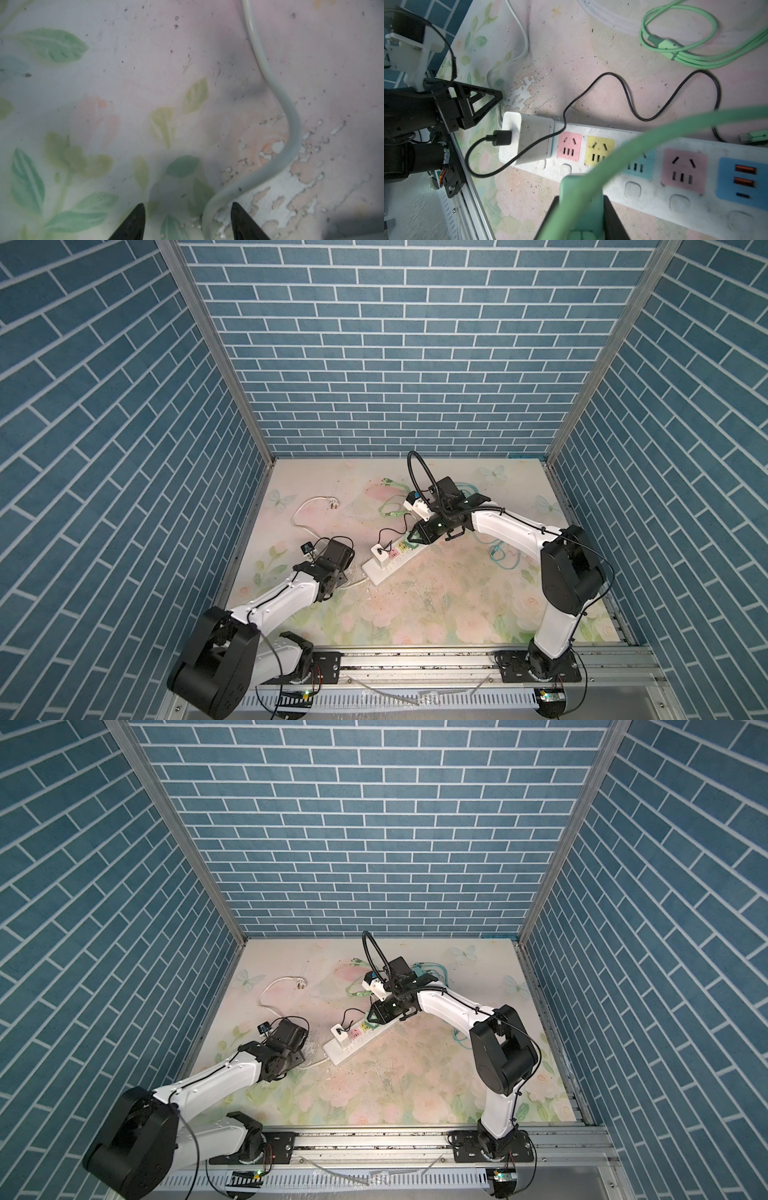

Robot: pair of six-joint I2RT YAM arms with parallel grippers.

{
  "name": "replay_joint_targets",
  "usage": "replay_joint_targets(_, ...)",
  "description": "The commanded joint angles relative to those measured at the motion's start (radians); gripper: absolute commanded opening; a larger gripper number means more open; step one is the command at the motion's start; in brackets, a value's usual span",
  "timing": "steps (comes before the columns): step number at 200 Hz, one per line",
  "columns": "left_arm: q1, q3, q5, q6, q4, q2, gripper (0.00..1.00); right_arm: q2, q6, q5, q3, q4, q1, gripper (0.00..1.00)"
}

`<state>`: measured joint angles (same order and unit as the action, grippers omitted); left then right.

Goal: Insert the plug
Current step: 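Carry the green charger toward the power strip with the right gripper while the left withdraws, then lower the green charger with the right gripper over the pink socket beside the white charger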

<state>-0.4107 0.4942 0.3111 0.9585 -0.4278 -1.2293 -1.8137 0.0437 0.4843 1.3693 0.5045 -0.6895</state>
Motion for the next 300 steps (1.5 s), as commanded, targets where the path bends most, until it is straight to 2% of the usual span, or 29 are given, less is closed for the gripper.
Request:
replay_joint_targets(1,0.037,0.042,-0.026,-0.070,0.072,-0.058,0.55,0.024,-0.035,0.029,0.059,-0.001,0.002,0.00)
replay_joint_targets(28,0.062,0.047,-0.083,-0.141,0.158,-0.113,0.37,0.010,-0.031,0.033,0.057,-0.010,0.005,0.00)
replay_joint_targets(44,0.080,0.067,-0.099,-0.180,0.184,-0.147,0.33,0.004,-0.035,0.041,0.056,-0.003,0.008,0.00)
replay_joint_targets(57,0.105,0.111,-0.123,-0.246,0.196,-0.200,0.27,-0.001,-0.043,0.045,0.054,0.001,0.011,0.00)
replay_joint_targets(91,0.139,0.302,-0.197,-0.440,0.194,-0.373,0.00,-0.024,-0.087,0.031,0.067,0.041,0.021,0.00)
replay_joint_targets(130,0.139,0.599,-0.283,-0.666,0.115,-0.583,0.00,-0.014,-0.138,-0.014,0.071,0.061,0.029,0.00)
replay_joint_targets(159,0.127,0.799,-0.346,-0.821,0.107,-0.685,0.00,-0.010,-0.164,-0.050,0.064,0.033,0.044,0.00)
replay_joint_targets(170,0.120,0.872,-0.352,-0.854,0.102,-0.723,0.00,-0.015,-0.175,-0.061,0.062,0.021,0.045,0.00)
replay_joint_targets(203,0.102,1.042,-0.471,-0.939,0.092,-0.841,0.00,-0.039,-0.193,-0.052,0.078,-0.002,0.044,0.00)
replay_joint_targets(243,0.086,1.106,-0.447,-0.952,0.091,-0.899,0.00,-0.058,-0.217,-0.053,0.085,-0.044,0.031,0.00)
replay_joint_targets(260,0.086,1.093,-0.414,-0.929,0.096,-0.885,0.07,-0.052,-0.239,-0.099,0.079,-0.068,0.012,0.00)
replay_joint_targets(290,0.087,1.074,-0.379,-0.877,0.072,-0.858,0.40,-0.046,-0.262,-0.121,0.064,-0.111,-0.001,0.00)
replay_joint_targets(300,0.086,1.053,-0.369,-0.857,0.079,-0.843,0.46,-0.043,-0.271,-0.121,0.062,-0.117,-0.004,0.00)
